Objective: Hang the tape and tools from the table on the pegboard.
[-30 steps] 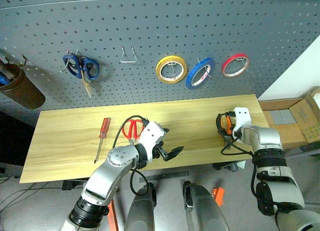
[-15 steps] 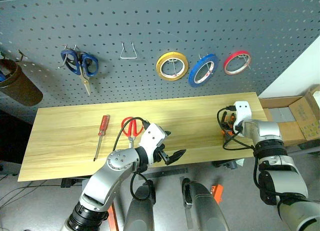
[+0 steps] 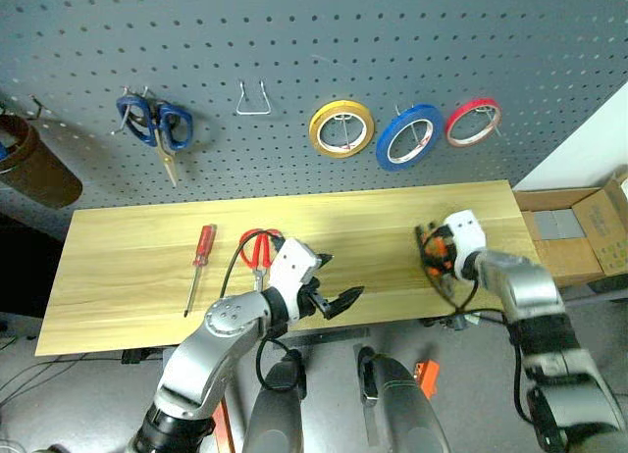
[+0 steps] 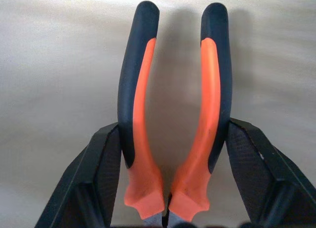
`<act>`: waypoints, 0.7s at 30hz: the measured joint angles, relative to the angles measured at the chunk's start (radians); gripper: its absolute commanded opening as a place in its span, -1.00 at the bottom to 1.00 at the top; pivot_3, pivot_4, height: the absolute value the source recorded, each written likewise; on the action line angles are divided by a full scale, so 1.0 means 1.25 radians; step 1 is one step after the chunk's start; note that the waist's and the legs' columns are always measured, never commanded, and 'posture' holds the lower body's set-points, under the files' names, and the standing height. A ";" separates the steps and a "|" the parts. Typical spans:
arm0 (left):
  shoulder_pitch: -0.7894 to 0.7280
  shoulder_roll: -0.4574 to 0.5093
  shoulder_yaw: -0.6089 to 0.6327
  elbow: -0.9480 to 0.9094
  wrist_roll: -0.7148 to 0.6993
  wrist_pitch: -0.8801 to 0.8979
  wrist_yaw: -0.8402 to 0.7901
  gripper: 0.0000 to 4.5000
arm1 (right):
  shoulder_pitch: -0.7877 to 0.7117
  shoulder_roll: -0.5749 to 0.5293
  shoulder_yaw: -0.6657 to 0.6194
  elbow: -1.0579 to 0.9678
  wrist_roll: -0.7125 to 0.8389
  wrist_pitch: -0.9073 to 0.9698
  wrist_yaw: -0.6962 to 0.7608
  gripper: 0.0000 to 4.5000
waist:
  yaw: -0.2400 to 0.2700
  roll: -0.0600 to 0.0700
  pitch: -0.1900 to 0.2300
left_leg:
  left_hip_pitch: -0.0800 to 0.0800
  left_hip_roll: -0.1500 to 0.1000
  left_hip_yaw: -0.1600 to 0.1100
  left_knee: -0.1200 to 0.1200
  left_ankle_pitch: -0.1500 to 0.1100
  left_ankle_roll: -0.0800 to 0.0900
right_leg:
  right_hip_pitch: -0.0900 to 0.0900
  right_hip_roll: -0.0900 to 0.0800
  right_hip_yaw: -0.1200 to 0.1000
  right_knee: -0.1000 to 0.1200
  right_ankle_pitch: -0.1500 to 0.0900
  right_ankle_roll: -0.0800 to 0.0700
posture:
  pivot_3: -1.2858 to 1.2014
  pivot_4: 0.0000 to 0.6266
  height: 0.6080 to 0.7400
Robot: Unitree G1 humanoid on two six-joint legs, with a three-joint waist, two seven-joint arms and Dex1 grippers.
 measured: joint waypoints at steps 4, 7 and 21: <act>0.143 0.010 0.075 -0.131 -0.066 0.047 0.030 1.00 | 0.035 0.036 0.022 -0.192 0.010 -0.016 0.003 0.18 | -0.002 0.000 0.000 | 0.001 0.000 0.000 0.000 -0.001 -0.001 | 0.000 0.000 -0.001 0.000 0.000 0.000 | 0.17 0.01 1.00; 0.225 0.001 0.157 -0.222 -0.091 0.063 0.079 1.00 | 0.017 0.122 0.035 -0.276 0.029 -0.045 -0.025 0.18 | 0.005 0.001 -0.001 | 0.001 0.000 -0.002 0.000 0.001 -0.004 | 0.000 0.000 -0.003 0.000 -0.001 0.000 | 0.20 -0.06 1.00; 0.001 -0.085 0.208 -0.170 -0.004 -0.043 0.291 1.00 | -0.419 0.374 0.080 0.176 -0.049 -0.498 -0.145 0.18 | 0.081 -0.006 -0.022 | -0.003 -0.001 -0.007 0.001 0.007 -0.009 | 0.002 0.006 -0.017 0.000 0.002 -0.004 | 0.31 -0.29 1.00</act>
